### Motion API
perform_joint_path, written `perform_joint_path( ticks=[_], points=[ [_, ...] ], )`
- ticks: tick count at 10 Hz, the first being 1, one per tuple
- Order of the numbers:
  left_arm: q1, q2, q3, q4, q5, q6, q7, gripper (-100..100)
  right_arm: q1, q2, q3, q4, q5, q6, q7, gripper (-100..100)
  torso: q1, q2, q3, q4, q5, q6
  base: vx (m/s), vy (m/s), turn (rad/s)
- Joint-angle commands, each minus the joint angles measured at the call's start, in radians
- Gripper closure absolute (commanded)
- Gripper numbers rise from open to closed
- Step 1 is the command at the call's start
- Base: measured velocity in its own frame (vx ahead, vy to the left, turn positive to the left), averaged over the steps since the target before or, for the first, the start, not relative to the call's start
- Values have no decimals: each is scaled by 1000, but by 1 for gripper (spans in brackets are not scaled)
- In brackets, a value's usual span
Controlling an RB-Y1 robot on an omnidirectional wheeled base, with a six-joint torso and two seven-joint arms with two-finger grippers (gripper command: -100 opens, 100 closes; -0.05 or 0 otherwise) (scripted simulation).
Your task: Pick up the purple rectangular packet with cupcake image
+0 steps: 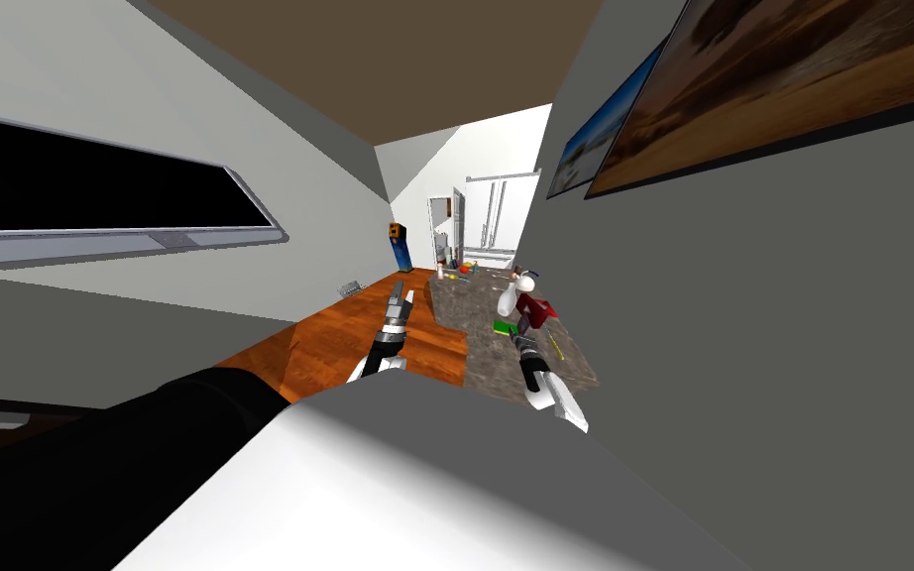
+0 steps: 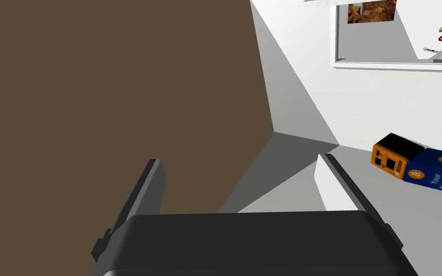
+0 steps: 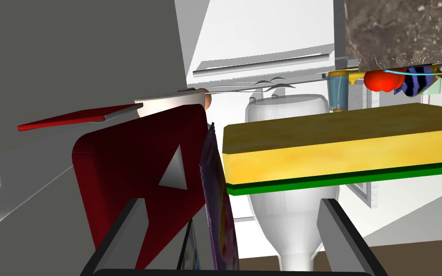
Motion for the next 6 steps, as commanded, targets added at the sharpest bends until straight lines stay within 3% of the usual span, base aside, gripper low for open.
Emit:
perform_joint_path(
  ticks=[1,3,4,5,6],
  points=[
    [0,0,0,0,0,0,0,0,-23,6,39,11,50,50,-50,-100,0,0,0,0,0,0,-30,-120,19],
    [0,0,0,0,0,0,0,0,-23,6,39,11,102,63,-74,-100,2,0,0,0,0,0,-11,-33,0],
    [0,0,0,0,0,0,0,0,-63,39,88,32,134,111,-120,-100,5,0,0,0,1,0,-29,-95,-17],
    [0,0,0,0,0,0,0,0,-63,39,98,32,141,141,-146,-100,1,0,0,0,0,0,-40,-125,16],
    [0,0,0,0,0,0,0,0,-63,39,98,32,171,141,-164,-100,-1,1,1,0,0,0,-14,-65,7]
  ],
)
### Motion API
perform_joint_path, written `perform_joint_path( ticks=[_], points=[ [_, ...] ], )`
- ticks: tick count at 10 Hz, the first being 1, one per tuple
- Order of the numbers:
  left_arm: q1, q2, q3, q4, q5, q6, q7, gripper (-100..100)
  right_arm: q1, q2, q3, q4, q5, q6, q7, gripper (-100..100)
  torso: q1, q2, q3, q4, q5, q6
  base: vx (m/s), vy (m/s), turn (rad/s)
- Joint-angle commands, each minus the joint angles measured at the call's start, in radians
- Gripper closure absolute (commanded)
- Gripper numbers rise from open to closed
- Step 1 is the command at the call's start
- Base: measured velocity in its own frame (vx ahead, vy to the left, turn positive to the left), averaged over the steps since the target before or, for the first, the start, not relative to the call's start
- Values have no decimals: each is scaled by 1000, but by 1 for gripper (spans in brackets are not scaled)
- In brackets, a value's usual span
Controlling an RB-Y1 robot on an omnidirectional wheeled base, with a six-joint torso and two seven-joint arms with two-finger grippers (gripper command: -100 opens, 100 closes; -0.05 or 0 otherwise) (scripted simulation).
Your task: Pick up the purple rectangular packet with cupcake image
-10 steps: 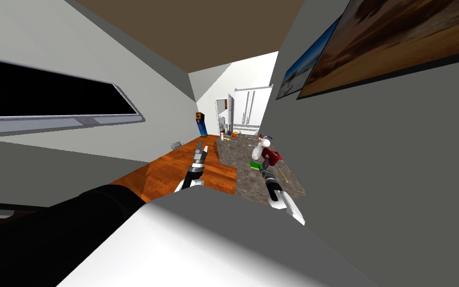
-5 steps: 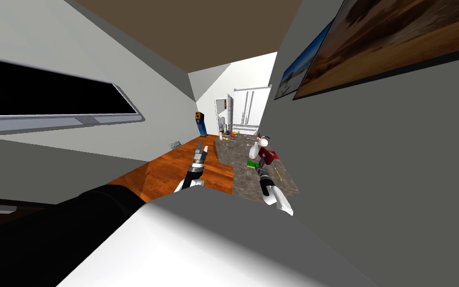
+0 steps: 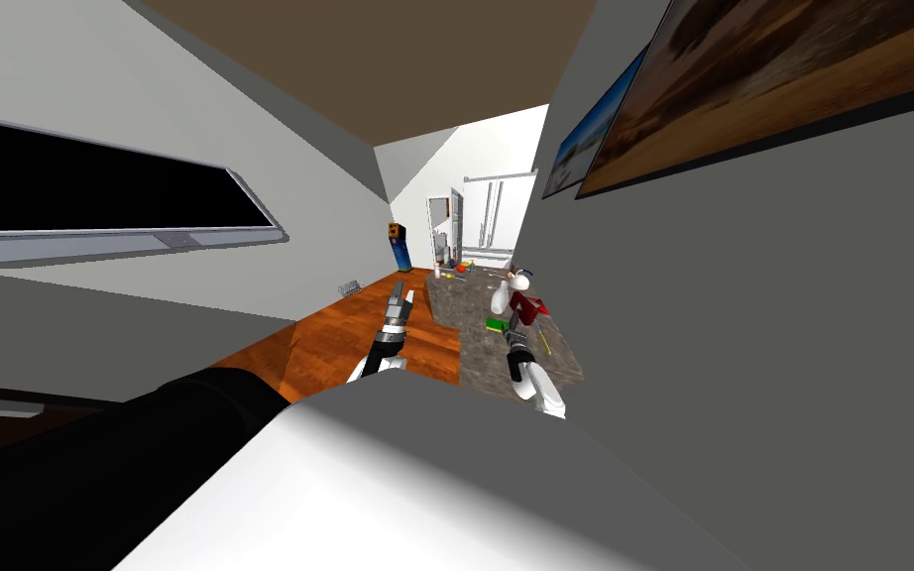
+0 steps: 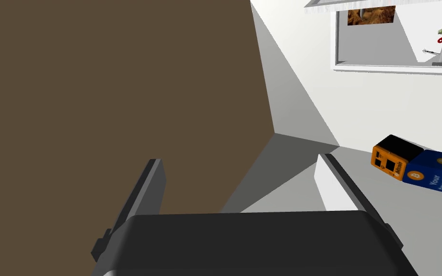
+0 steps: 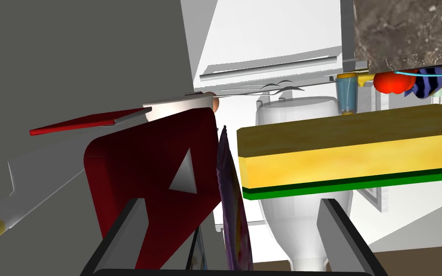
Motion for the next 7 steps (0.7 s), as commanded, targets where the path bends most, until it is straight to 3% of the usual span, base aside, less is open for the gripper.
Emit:
perform_joint_path(
  ticks=[1,2,3,4,7],
  points=[
    [0,0,0,0,0,0,0,0,-2,4,-2,4,50,0,-16,-100,0,0,0,0,0,0,6,-12,-4],
    [0,0,0,0,0,0,0,0,-2,4,-2,4,71,0,-16,-100,3,-1,-1,0,1,0,7,12,-4],
    [0,0,0,0,0,0,0,0,-42,36,47,25,107,49,-66,-100,5,-1,-1,0,1,0,-10,-102,-14],
    [0,0,0,0,0,0,0,0,-42,36,58,25,140,70,-89,-100,0,-1,-1,0,0,0,-18,-114,21],
    [0,0,0,0,0,0,0,0,-42,36,58,25,192,78,-107,-100,3,0,0,0,1,0,-13,-26,0]
  ],
)
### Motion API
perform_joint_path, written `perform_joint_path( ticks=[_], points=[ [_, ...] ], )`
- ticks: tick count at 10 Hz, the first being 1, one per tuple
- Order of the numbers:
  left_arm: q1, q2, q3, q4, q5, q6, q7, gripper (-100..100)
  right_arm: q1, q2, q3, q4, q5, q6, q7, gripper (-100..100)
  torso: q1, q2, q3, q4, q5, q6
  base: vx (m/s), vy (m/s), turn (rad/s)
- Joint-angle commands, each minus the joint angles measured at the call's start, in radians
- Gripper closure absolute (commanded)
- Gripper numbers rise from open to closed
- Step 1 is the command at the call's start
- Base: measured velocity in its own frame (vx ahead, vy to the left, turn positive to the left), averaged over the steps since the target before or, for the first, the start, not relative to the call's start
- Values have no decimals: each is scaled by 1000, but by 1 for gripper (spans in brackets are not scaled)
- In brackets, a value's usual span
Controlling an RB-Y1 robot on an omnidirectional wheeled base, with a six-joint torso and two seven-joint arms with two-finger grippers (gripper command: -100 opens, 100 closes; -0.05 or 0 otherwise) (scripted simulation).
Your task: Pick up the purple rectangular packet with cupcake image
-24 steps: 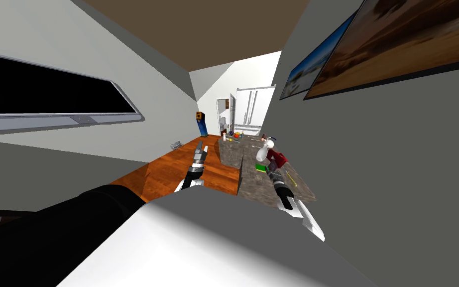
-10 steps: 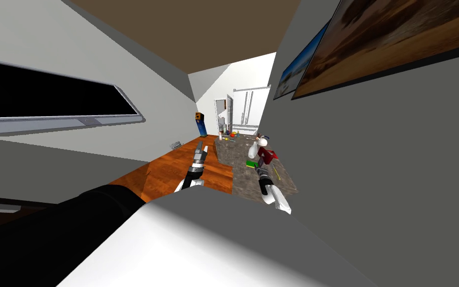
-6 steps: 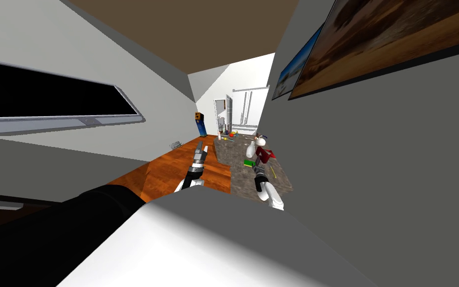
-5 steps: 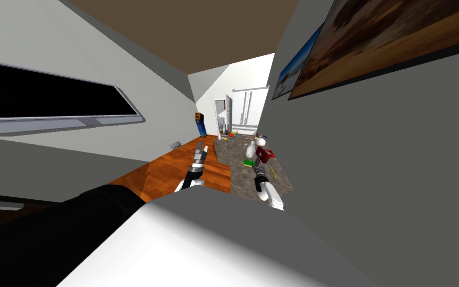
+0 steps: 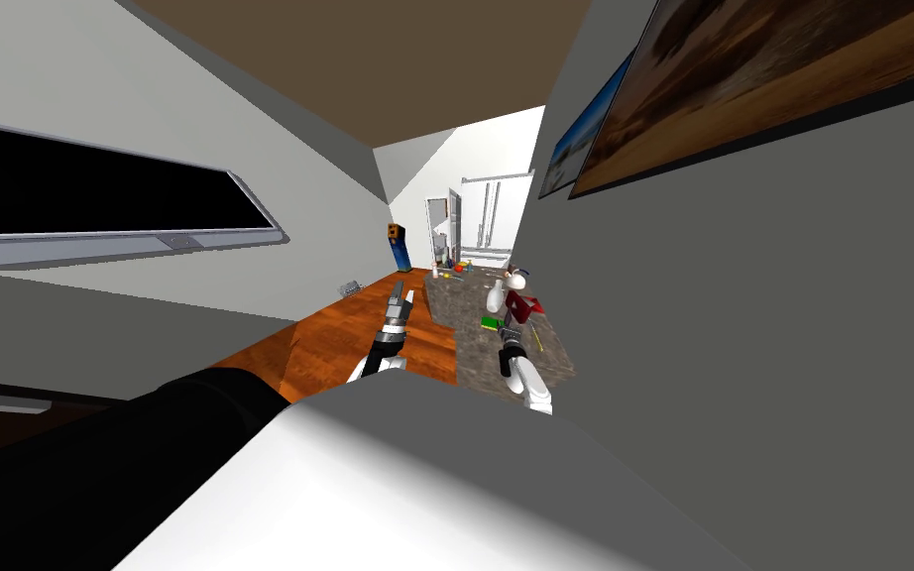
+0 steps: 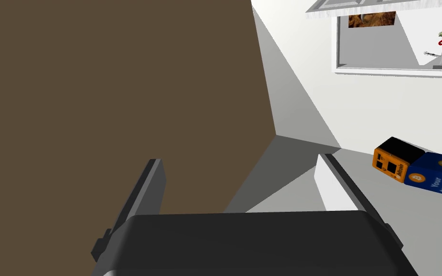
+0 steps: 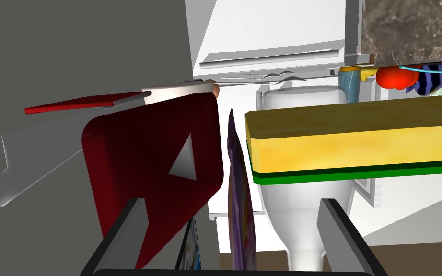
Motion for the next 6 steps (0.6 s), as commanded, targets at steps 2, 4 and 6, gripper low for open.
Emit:
perform_joint_path(
  ticks=[2,4,6],
  points=[
    [0,0,0,0,0,0,0,0,-41,34,59,22,111,68,-92,-100,-5,0,0,0,-1,0,-25,-108,4],
    [0,0,0,0,0,0,0,0,-41,34,59,22,132,78,-92,-100,-4,1,0,0,-1,0,-14,-39,-2],
    [0,0,0,0,0,0,0,0,-81,66,119,43,186,150,-146,-100,-6,1,0,0,-1,0,-26,-127,1]
  ],
)
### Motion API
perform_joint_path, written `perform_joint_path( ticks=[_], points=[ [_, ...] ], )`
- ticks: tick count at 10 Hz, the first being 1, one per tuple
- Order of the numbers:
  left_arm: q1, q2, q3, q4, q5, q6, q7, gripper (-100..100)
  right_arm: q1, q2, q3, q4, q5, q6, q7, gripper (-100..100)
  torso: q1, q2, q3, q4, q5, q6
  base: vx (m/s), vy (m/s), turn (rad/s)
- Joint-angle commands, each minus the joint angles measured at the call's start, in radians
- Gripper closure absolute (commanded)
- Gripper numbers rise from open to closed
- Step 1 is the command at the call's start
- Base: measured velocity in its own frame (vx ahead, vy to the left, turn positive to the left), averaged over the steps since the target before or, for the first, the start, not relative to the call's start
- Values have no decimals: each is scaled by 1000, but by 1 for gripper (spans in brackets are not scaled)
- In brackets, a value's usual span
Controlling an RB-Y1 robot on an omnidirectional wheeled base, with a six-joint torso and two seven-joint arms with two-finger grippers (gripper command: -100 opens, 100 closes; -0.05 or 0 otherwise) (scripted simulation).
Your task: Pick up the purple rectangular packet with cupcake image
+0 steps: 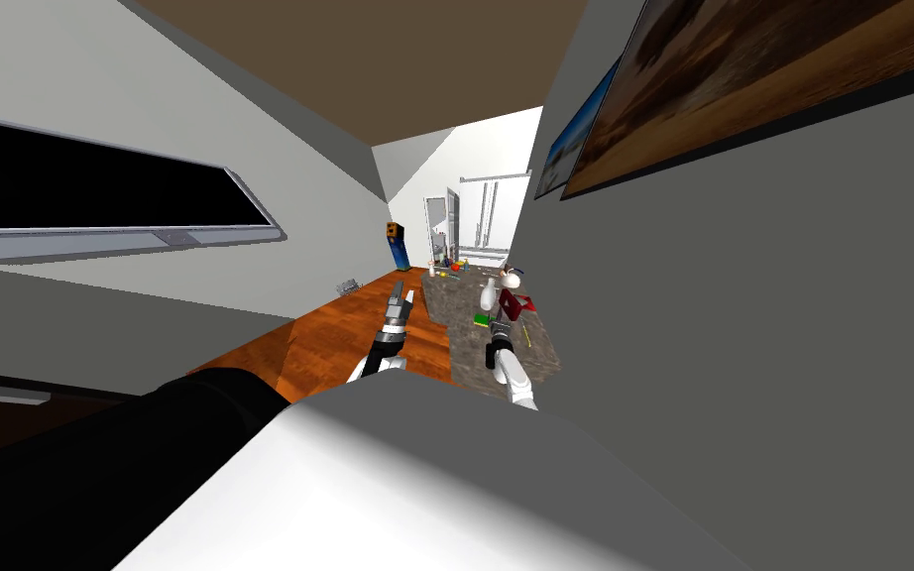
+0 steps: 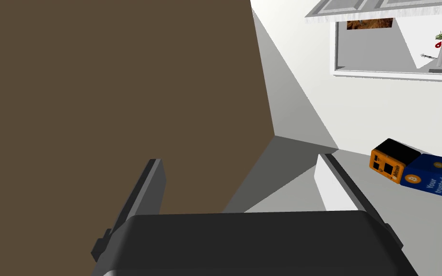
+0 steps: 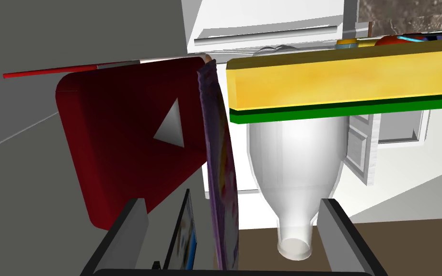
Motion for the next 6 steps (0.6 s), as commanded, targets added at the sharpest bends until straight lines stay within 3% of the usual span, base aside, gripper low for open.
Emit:
perform_joint_path(
  ticks=[1,3,4,6],
  points=[
    [0,0,0,0,0,0,0,0,-17,2,12,24,50,29,-50,-100,0,0,0,0,0,0,-18,-62,8],
    [0,0,0,0,0,0,0,0,-17,2,12,24,106,29,-79,-100,7,-1,-1,0,1,0,0,11,-2],
    [0,0,0,0,0,0,0,0,-57,34,62,45,137,80,-120,-100,9,-2,-1,0,2,0,-28,-84,-13],
    [0,0,0,0,0,0,0,0,-57,34,72,45,194,108,-160,-100,2,0,0,0,0,0,-17,-94,12]
  ],
)
